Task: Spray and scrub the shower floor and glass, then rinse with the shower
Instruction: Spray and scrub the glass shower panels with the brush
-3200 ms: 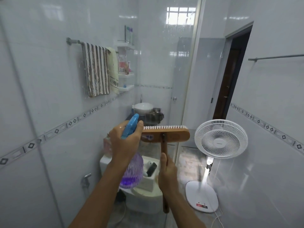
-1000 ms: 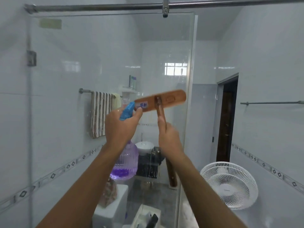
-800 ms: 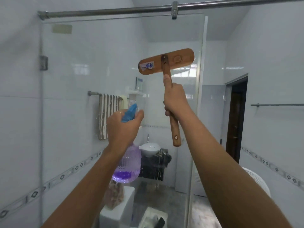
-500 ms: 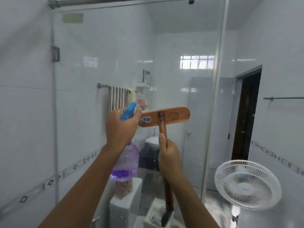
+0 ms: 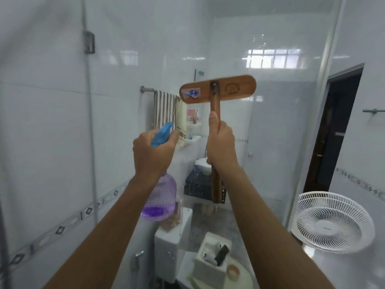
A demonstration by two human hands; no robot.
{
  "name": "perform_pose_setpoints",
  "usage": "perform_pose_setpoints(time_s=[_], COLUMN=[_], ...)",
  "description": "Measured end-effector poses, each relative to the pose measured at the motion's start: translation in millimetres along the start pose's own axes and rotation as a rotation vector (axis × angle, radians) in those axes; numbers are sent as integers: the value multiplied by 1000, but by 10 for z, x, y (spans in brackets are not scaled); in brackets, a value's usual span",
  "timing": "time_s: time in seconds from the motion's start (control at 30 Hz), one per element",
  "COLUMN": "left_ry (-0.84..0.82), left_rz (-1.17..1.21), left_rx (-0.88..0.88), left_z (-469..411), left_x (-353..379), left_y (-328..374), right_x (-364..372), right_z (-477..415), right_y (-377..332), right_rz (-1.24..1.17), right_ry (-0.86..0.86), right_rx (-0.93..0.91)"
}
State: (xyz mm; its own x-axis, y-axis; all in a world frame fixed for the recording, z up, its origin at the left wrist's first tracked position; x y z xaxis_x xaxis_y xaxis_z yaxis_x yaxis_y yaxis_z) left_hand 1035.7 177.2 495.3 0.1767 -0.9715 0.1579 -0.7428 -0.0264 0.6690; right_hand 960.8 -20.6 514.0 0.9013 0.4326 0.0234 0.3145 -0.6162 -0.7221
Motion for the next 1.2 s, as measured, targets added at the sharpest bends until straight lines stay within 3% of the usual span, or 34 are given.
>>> perform_pose_setpoints(time_s=[0.33, 0.63, 0.83, 1.07, 1.2], left_ry=[22, 23, 24, 38, -2], left_rz=[-95, -354, -616, -824, -818], left_rx=[-42, -187, -349, -770, -928], left_z=[379, 1460, 2916, 5356, 6508], left_x=[-336, -741, -1549, -2821, -3289], left_y=[-632, -1705, -2629, -3576, -3906], right_x=[510, 602, 353, -192, -490], right_z=[1688, 3395, 4872, 6930, 7858], right_y=[1415, 2696, 3535, 4521, 5015], right_rz=[-67, -28, 36, 406, 570], right_ry=[-177, -430, -794, -1292, -1517], right_rx=[278, 579, 879, 1351, 1400])
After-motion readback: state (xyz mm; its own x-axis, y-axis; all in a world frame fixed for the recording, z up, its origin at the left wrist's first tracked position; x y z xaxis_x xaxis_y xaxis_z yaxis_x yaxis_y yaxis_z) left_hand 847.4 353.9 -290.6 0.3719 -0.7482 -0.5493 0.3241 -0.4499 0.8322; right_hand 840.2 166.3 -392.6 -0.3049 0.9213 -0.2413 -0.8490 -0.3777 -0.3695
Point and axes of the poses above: each hand's wrist, its own z-axis away from the middle knuckle, its own x-axis out of the palm, y = z × x, the point moved 10 cm from there along -z, towards the middle knuckle, and after that the axes turned 12 degrees about y, right-handed, at the moved point
